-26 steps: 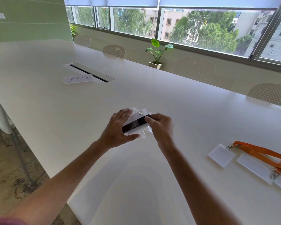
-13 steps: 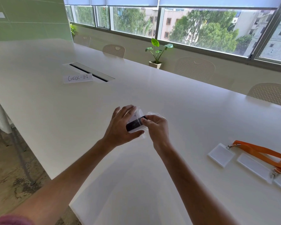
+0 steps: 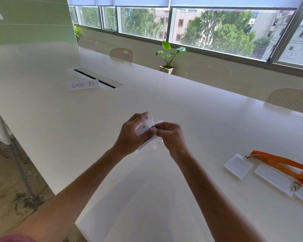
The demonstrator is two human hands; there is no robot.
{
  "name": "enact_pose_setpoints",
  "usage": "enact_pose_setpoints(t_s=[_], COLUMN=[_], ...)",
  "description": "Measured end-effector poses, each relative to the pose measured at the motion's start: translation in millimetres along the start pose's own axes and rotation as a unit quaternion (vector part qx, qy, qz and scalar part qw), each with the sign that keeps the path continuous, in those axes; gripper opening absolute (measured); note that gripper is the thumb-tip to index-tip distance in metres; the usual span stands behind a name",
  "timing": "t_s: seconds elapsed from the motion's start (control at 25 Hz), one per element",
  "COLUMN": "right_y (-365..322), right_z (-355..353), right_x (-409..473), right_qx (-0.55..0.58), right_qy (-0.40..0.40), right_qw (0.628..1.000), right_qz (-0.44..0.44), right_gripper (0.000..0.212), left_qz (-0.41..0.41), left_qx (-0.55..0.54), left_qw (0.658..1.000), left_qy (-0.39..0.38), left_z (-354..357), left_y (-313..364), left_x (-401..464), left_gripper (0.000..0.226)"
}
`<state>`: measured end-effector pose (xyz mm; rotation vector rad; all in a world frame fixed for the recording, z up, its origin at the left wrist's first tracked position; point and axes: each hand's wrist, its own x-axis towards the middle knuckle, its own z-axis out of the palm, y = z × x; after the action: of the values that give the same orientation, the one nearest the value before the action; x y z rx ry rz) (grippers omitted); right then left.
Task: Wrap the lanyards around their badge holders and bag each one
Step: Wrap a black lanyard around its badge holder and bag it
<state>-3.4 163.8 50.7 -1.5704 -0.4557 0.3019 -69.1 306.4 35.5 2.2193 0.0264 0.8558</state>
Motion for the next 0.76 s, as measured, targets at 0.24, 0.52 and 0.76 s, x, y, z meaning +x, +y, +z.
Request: enact_pose_setpoints(t_s=[0.24, 0.52, 0.76], right_y=[-3.7, -4.1, -2.3], right_z=[-4.1, -3.5, -12.9], right_x=[3.7, 1.7, 4.9], right_qx=[-0.043, -0.072, -0.099], right_qy=[-0.024, -0.022, -0.058], right_qw=[0.999, 0.997, 0.993], right_qz=[-0.003, -0.005, 0.011], right_gripper=[0.007, 0.004, 0.003], left_qz=[-0.175, -0.204, -0.200], left_qx=[-0.177, -0.260, -0.256], left_qw=[0.968, 0.940, 0.935], left_qy=[-0.012, 0.087, 0.141], left_z=[-7.4, -2.5, 5.4], left_y=[3.2, 5.3, 6.7], left_x=[12.6, 10.7, 5.3], left_gripper=[0.014, 0.019, 0.021])
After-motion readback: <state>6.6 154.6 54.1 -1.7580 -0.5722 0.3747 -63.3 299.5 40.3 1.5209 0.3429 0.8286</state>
